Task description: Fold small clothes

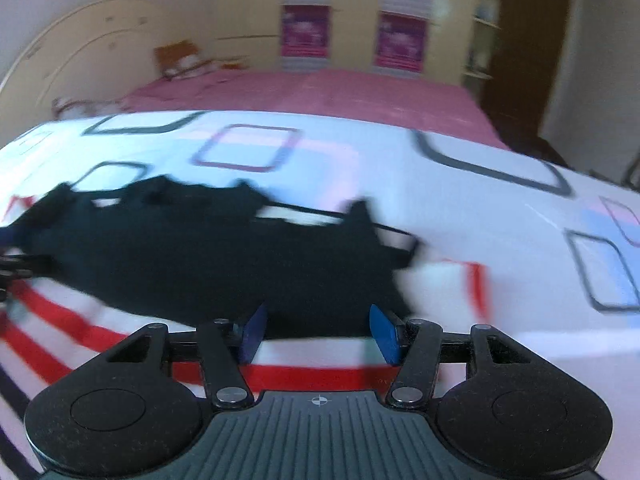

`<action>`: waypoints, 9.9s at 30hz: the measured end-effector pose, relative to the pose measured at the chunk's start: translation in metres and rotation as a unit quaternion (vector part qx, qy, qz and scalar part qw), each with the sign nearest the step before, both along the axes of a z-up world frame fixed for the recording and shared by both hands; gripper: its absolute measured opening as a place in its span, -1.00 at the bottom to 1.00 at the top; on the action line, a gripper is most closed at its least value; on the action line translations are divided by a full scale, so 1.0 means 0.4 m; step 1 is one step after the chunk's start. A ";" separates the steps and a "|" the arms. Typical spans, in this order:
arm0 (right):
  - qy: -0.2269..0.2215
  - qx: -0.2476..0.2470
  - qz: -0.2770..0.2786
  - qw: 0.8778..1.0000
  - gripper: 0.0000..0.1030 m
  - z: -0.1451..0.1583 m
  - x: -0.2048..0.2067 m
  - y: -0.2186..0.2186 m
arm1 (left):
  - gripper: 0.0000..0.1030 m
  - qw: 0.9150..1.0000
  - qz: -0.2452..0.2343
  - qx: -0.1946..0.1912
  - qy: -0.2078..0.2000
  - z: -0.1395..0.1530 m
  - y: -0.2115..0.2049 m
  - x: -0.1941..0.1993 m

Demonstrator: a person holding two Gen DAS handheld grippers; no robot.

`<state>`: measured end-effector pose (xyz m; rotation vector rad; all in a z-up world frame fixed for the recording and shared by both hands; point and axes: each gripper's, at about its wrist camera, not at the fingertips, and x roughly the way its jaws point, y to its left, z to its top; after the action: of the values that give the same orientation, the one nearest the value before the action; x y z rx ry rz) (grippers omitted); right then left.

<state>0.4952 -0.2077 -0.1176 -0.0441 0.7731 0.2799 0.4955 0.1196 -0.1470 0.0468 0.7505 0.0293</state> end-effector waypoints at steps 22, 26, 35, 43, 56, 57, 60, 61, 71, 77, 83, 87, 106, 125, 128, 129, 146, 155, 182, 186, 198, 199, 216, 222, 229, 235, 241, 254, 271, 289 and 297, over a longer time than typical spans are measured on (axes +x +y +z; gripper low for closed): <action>-0.005 -0.009 0.084 0.996 0.09 0.038 -0.250 0.112 | 0.58 1.000 -0.009 0.008 -0.007 0.021 -0.084 -0.177; 0.020 -0.016 -0.010 1.000 0.09 0.024 -0.232 -0.045 | 0.58 0.997 0.067 0.027 0.002 0.015 0.066 -0.191; 0.003 0.024 0.033 0.999 -0.03 0.084 -0.298 -0.002 | 0.53 0.999 -0.012 -0.020 -0.024 0.077 -0.129 -0.266; 0.028 -0.016 0.049 0.998 -0.03 0.030 -0.337 0.095 | 0.55 0.998 -0.058 -0.001 0.009 -0.011 -0.264 -0.274; 0.040 -0.008 -0.004 0.999 -0.03 0.014 -0.379 -0.038 | 0.59 1.000 -0.027 -0.003 0.016 -0.005 -0.202 -0.297; 0.040 -0.007 -0.004 0.999 -0.03 0.018 -0.380 -0.040 | 0.56 1.000 -0.026 -0.002 0.017 -0.003 -0.201 -0.296; 0.011 0.006 -0.015 1.000 -0.03 0.051 -0.394 -0.048 | 0.52 1.000 -0.021 -0.004 0.010 0.016 -0.205 -0.296; -0.004 0.010 -0.019 1.000 -0.03 0.062 -0.395 -0.052 | 0.52 1.000 -0.021 -0.008 0.007 0.020 -0.206 -0.293; 0.039 -0.017 -0.043 0.998 -0.50 0.009 -0.378 -0.090 | 0.59 0.999 -0.036 0.003 0.016 -0.013 -0.195 -0.277; 0.025 -0.005 -0.055 0.998 -0.49 0.036 -0.389 -0.097 | 0.56 0.999 -0.040 0.016 0.010 0.007 -0.191 -0.287; -0.026 0.004 -0.057 0.998 0.02 0.084 -0.332 -0.090 | 0.53 0.999 -0.025 0.019 -0.019 0.037 -0.122 -0.231; -0.023 0.020 -0.037 0.999 -0.24 0.094 -0.222 -0.060 | 0.50 0.999 -0.029 0.008 -0.018 0.045 -0.082 -0.121; 0.029 0.015 -0.065 0.997 -0.23 0.034 -0.058 -0.077 | 0.60 0.997 -0.070 -0.020 -0.008 0.006 -0.166 -0.051; 0.126 0.318 -0.106 0.934 0.06 -0.024 -0.162 -0.402 | 0.60 0.999 -0.023 0.003 0.032 0.025 -0.275 -0.125; 0.146 0.341 -0.082 0.925 0.06 -0.044 -0.160 -0.383 | 0.57 0.999 -0.009 0.012 0.030 0.035 -0.277 -0.133; 0.140 0.335 -0.077 0.929 0.06 -0.040 -0.162 -0.374 | 0.57 0.999 -0.003 0.024 0.028 0.039 -0.278 -0.139; 0.118 0.307 -0.052 0.943 0.05 -0.044 -0.105 -0.316 | 0.91 0.998 -0.002 0.013 0.053 0.004 -0.254 -0.100; 0.095 0.221 -0.073 0.968 -0.57 0.021 -0.100 -0.215 | 0.67 0.999 -0.032 0.003 0.042 0.033 -0.221 -0.100; 0.013 0.040 0.096 0.995 -0.40 0.149 -0.259 0.702 | 0.48 0.989 0.060 -0.134 -0.012 0.136 0.386 -0.286; -0.032 0.054 0.030 0.998 -0.10 0.203 -0.259 0.571 | 0.39 0.985 -0.005 -0.174 -0.015 0.147 0.291 -0.245; 0.025 0.084 -0.062 0.994 -0.37 0.124 -0.217 0.268 | -0.03 0.967 -0.097 -0.220 0.085 0.060 0.044 -0.088; 0.026 0.091 -0.063 0.993 -0.37 0.119 -0.222 0.262 | -0.04 0.966 -0.099 -0.221 0.089 0.054 0.038 -0.082; 0.028 0.124 -0.027 0.991 -0.37 0.157 -0.267 0.232 | -0.65 0.970 -0.125 -0.207 -0.015 0.202 0.083 -0.135; 0.063 0.079 0.019 0.995 -0.37 0.090 -0.257 0.319 | -0.64 0.986 -0.085 -0.128 0.058 0.067 0.158 -0.126; 0.059 0.072 0.030 0.995 -0.37 0.092 -0.258 0.319 | -0.63 0.989 -0.082 -0.115 0.046 0.056 0.143 -0.141; 0.047 0.053 0.036 0.997 -0.37 0.115 -0.261 0.334 | -0.64 0.988 -0.086 -0.127 0.032 0.094 0.168 -0.154; 0.050 0.054 0.043 0.996 -0.37 0.095 -0.242 0.358 | -0.64 0.990 -0.086 -0.111 0.024 0.091 0.175 -0.165; 0.065 0.049 0.053 0.995 -0.37 0.085 -0.210 0.335 | -0.44 0.986 -0.103 -0.117 0.051 0.062 0.194 -0.149; 0.028 -0.043 0.061 0.997 -0.37 0.068 -0.101 0.446 | -0.30 0.990 -0.132 -0.004 0.039 0.048 0.058 -0.078; 0.029 -0.042 0.065 0.997 -0.36 0.099 -0.135 0.420 | 0.65 0.993 -0.104 0.051 0.022 0.102 0.042 -0.111; 0.053 0.044 0.046 0.997 0.54 0.095 -0.161 0.329 | 0.66 0.995 -0.080 -0.026 0.054 0.085 0.150 -0.131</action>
<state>0.4306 -0.0761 -0.0795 0.0184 0.8640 0.4050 0.4432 0.1795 -0.1129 0.0593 0.8526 -0.1469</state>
